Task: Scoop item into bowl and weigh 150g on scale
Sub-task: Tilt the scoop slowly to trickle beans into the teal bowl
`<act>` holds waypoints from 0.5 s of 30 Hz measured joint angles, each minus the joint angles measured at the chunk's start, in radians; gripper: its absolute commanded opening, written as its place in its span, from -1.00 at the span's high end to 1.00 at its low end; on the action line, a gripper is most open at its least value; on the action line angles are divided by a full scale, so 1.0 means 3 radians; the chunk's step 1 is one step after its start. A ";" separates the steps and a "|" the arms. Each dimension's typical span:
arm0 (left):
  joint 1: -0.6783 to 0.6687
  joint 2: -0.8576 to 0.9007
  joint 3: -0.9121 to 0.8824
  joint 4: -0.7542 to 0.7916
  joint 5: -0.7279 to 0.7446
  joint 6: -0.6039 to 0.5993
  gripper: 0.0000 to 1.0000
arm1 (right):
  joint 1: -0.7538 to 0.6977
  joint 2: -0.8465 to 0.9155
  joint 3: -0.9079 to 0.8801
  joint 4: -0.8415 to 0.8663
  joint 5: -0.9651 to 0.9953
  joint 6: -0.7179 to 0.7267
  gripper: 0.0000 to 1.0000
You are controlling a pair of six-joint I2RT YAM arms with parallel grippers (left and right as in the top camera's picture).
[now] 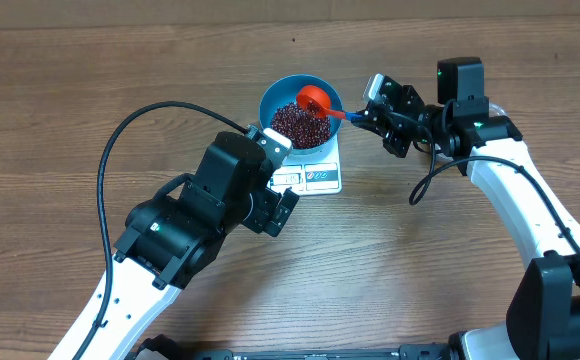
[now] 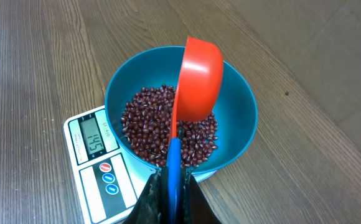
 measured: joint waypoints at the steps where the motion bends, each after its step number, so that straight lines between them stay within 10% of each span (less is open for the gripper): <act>1: 0.0000 0.0000 0.0000 0.0000 0.0000 0.0000 -0.99 | 0.0000 0.0000 0.0000 -0.0004 0.0000 0.0001 0.92; 15: 0.0000 0.0000 0.0000 0.0000 0.0000 0.0000 -0.99 | 0.0000 0.0000 0.0000 -0.0015 0.0000 0.0001 0.92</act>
